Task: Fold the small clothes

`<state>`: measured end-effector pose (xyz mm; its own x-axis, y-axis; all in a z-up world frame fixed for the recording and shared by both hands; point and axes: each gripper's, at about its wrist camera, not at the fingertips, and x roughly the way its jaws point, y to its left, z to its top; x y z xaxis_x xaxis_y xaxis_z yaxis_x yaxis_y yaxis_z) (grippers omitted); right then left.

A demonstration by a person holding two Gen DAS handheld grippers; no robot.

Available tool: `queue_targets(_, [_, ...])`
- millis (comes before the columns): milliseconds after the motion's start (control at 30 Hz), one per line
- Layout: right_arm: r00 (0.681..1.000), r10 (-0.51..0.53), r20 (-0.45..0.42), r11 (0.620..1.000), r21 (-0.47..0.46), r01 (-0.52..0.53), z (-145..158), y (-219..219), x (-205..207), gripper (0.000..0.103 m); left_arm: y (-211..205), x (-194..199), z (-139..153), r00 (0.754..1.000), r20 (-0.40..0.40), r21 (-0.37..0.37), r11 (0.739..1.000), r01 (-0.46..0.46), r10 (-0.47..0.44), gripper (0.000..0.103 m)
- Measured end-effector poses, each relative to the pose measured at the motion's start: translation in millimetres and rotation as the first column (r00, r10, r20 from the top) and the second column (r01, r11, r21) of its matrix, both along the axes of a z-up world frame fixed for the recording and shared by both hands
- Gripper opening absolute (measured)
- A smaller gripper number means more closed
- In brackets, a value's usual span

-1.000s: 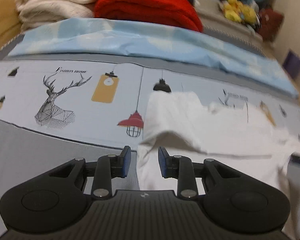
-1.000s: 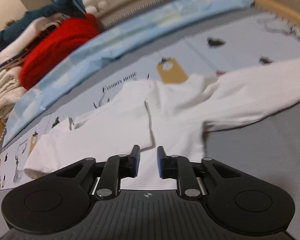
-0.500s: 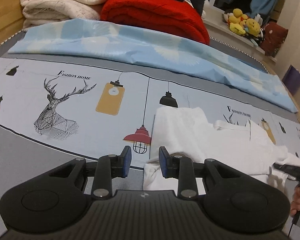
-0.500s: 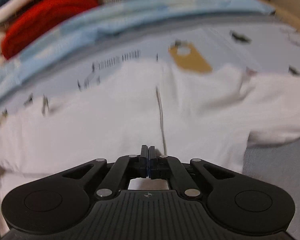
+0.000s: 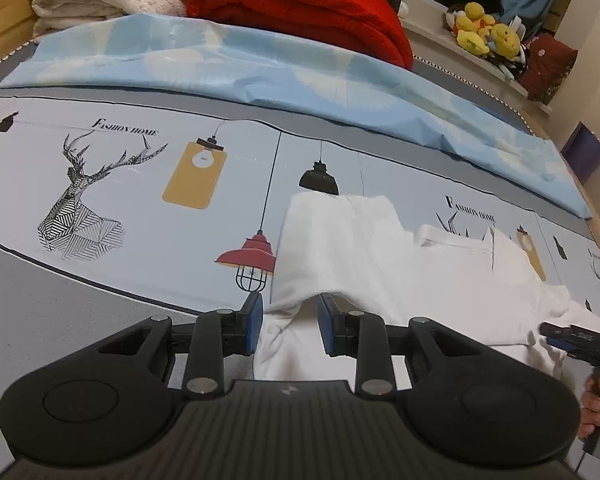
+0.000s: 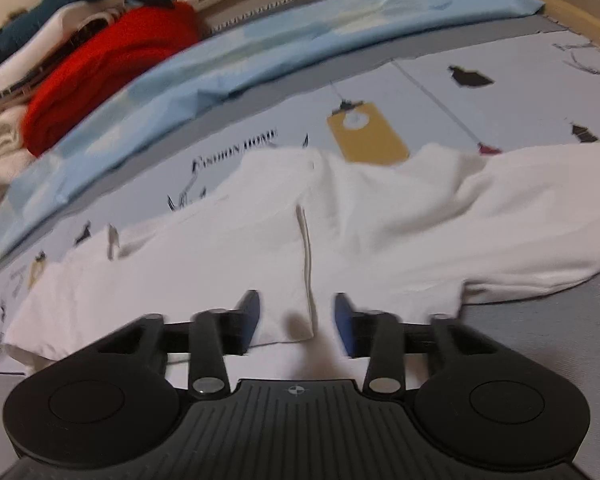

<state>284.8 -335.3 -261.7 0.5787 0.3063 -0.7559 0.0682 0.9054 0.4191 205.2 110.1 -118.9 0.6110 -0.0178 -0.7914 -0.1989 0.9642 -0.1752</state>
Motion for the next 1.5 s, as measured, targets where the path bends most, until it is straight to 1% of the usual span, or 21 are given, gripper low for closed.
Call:
queue_targets(100, [0.999,0.002,-0.046,1.000,-0.016,-0.003,-18.5,11.2,10.3,0.044,2.3,0.8,-0.4,1.000,0.002,0.008,1.000,-0.003,0.003,0.033])
queue_targets(133, [0.999,0.005,-0.040,1.000,-0.030,-0.006,-20.5,16.4,11.4,0.039,3.8,1.4,-0.8,1.000,0.001,0.008,1.000,-0.008,0.008,0.033])
queue_targets(167, [1.000,0.015,-0.023,0.998,-0.053,-0.017,-20.1,21.3,11.6,0.025,5.6,2.5,-1.8,1.000,-0.002,0.008,1.000,-0.016,0.016,0.033])
queue_targets(200, [0.999,0.036,-0.004,0.995,-0.088,-0.036,-17.3,26.8,11.8,0.003,6.9,4.0,-3.0,1.000,-0.006,0.006,1.000,-0.022,0.022,0.033])
queue_targets(333, [0.995,0.041,0.096,0.994,-0.103,-0.031,14.5,22.3,13.2,0.002,6.1,12.4,-5.6,1.000,-0.013,-0.007,1.000,-0.029,0.028,0.033])
queue_targets(433, [0.982,-0.011,0.190,0.997,-0.073,0.026,52.8,-0.4,4.9,0.002,-1.2,18.5,-9.0,1.000,-0.008,-0.018,1.000,-0.019,0.018,0.033])
queue_targets(500, [0.973,-0.051,0.225,0.991,-0.112,0.078,70.1,-19.0,0.6,0.002,-8.9,22.1,-15.1,1.000,-0.014,-0.017,1.000,-0.005,0.005,0.033])
queue_targets(567, [0.976,-0.080,0.205,0.982,-0.153,0.113,67.8,-36.8,0.5,0.002,-17.3,26.4,-25.5,1.000,-0.027,-0.007,1.000,0.016,-0.016,0.033])
queue_targets(667, [0.994,-0.091,0.054,0.967,-0.233,0.101,35.5,-54.1,9.2,0.004,-27.0,33.8,-43.9,0.997,-0.070,0.010,0.999,0.036,-0.035,0.033])
queue_targets(700, [0.993,-0.113,0.042,0.960,-0.252,0.119,29.2,-57.6,9.0,0.008,-29.1,36.1,-48.2,0.996,-0.075,0.004,0.999,0.045,-0.045,0.033])
queue_targets(767, [0.989,-0.123,0.085,0.959,-0.248,0.140,30.1,-62.5,7.8,0.008,-34.3,40.6,-55.3,0.995,-0.077,0.016,0.998,0.065,-0.064,0.033])
queue_targets(867, [0.987,-0.084,0.137,0.982,-0.160,0.105,38.0,-58.0,7.1,0.010,-37.1,48.9,-65.8,0.993,-0.093,0.015,0.997,0.078,-0.076,0.033])
queue_targets(933, [0.994,-0.043,0.103,0.989,-0.137,0.057,29.1,-50.5,11.4,0.016,-33.3,54.9,-71.6,0.994,-0.096,-0.004,0.998,0.058,-0.058,0.033])
queue_targets(1000, [0.999,-0.015,0.038,0.983,-0.182,0.021,15.0,-42.9,17.9,0.025,-26.9,59.8,-73.5,0.996,-0.082,-0.022,0.999,0.028,-0.029,0.033])
queue_targets(1067, [0.999,-0.019,-0.035,0.971,-0.240,0.010,0.1,-39.6,20.7,0.027,-18.4,65.7,-72.2,0.999,-0.052,-0.054,0.999,0.004,-0.007,0.033])
queue_targets(1133, [0.999,-0.020,-0.050,0.965,-0.262,0.006,-7.5,-38.1,18.9,0.026,-8.1,72.9,-70.3,1.000,-0.006,-0.074,0.997,-0.018,0.018,0.033])
queue_targets(1167, [0.999,-0.017,-0.042,0.963,-0.270,0.005,-6.3,-36.9,17.7,0.021,-2.5,77.3,-69.7,0.999,0.016,-0.086,0.996,-0.033,0.034,0.032])
queue_targets(1200, [0.999,-0.020,-0.029,0.960,-0.281,0.011,-3.9,-35.9,16.7,0.000,3.4,81.8,-70.3,0.998,0.036,-0.106,0.993,-0.044,0.048,0.031])
queue_targets(1300, [0.999,-0.038,0.026,0.958,-0.284,0.043,13.5,-37.6,10.0,0.000,17.5,98.4,-74.9,0.995,0.075,-0.174,0.983,-0.053,0.067,0.021])
queue_targets(1433, [0.986,-0.135,0.093,0.921,-0.355,0.160,45.0,-50.3,5.3,0.000,16.9,120.5,-80.9,0.995,0.093,-0.191,0.982,-0.004,0.022,0.021])
queue_targets(1500, [0.985,-0.159,0.063,0.924,-0.342,0.171,42.5,-58.3,4.3,0.000,10.9,132.2,-86.4,0.996,0.086,-0.182,0.982,0.044,-0.029,0.021])
